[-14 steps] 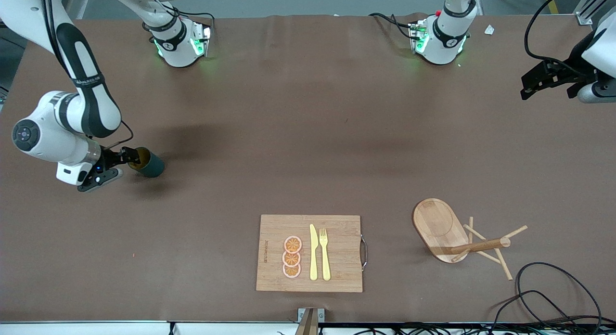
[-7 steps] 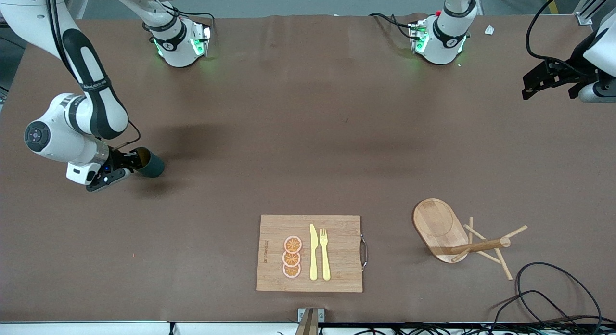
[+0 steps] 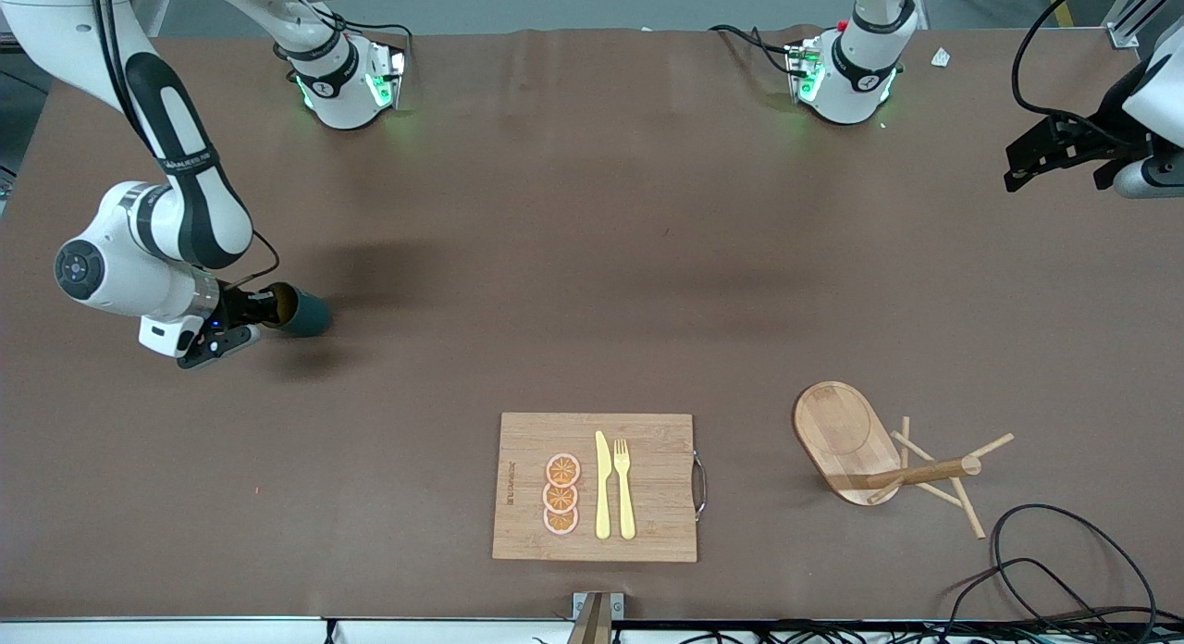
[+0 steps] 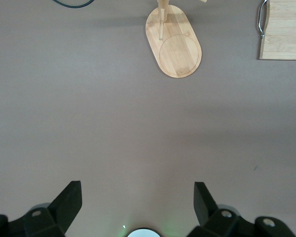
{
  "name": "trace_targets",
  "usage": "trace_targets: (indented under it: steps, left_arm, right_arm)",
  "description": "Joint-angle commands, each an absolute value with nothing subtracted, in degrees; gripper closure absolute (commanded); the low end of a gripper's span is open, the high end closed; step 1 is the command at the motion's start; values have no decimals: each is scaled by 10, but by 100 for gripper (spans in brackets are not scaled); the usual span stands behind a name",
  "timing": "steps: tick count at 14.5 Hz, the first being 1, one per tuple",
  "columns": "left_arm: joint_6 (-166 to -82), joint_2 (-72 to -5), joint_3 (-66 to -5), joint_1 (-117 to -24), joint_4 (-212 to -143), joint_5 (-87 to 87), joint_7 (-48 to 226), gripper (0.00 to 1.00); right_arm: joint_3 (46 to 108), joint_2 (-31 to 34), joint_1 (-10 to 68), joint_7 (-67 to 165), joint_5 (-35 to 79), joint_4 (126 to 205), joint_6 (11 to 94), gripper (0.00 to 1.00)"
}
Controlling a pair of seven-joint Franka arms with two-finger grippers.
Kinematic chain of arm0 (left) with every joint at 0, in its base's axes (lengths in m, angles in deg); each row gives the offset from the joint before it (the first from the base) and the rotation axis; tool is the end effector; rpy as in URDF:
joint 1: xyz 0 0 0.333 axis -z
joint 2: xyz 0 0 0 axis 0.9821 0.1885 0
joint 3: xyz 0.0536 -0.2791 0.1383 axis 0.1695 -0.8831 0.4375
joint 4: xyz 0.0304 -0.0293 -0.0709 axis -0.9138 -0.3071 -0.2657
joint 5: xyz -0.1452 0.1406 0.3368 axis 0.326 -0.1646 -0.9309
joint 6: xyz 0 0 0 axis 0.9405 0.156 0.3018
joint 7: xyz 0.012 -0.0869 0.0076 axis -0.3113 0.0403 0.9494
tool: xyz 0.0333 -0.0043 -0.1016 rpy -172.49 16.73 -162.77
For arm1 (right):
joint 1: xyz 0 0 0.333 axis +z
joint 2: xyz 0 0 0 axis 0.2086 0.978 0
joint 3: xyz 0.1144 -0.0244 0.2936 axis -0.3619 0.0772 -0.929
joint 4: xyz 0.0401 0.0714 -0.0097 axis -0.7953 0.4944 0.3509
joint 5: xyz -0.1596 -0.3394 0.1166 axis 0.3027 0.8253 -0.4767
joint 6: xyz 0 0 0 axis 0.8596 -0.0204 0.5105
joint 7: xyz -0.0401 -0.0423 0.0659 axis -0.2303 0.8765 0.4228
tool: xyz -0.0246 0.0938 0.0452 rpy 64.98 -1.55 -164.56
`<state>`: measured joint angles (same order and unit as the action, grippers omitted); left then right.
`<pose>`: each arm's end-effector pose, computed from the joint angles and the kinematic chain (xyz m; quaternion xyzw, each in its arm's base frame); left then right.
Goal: Pass cup and hang on rack
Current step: 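Lift the teal mug and carry it toward the table middle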
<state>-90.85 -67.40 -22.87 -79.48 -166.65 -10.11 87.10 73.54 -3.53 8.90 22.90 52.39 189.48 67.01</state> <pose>0.5226 -0.0485 0.6579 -0.9998 0.0053 0.0133 0.0133 0.5467 -0.0469 0.2391 -0.9779 -0.1828 0.0792 0.0627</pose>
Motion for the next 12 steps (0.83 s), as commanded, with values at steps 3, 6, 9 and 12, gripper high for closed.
trace_targets:
  steps: [3, 6, 9, 12]
  left_arm:
    - [-908, -674, -229, -799, -1663, -99, 862, 0]
    - [-908, -670, -229, -799, -1661, -98, 862, 0]
    - [-914, -665, -229, -799, -1661, -98, 864, 0]
    - [-922, -662, -229, -799, -1662, -98, 867, 0]
  right_arm:
    - [737, -80, 198, 426, 515, 1897, 636, 100]
    - [736, -84, 278, 551, 513, 1896, 640, 100]
    - [737, -81, 371, 705, 514, 1876, 641, 100]
    - [737, -73, 454, 804, 514, 1839, 642, 100]
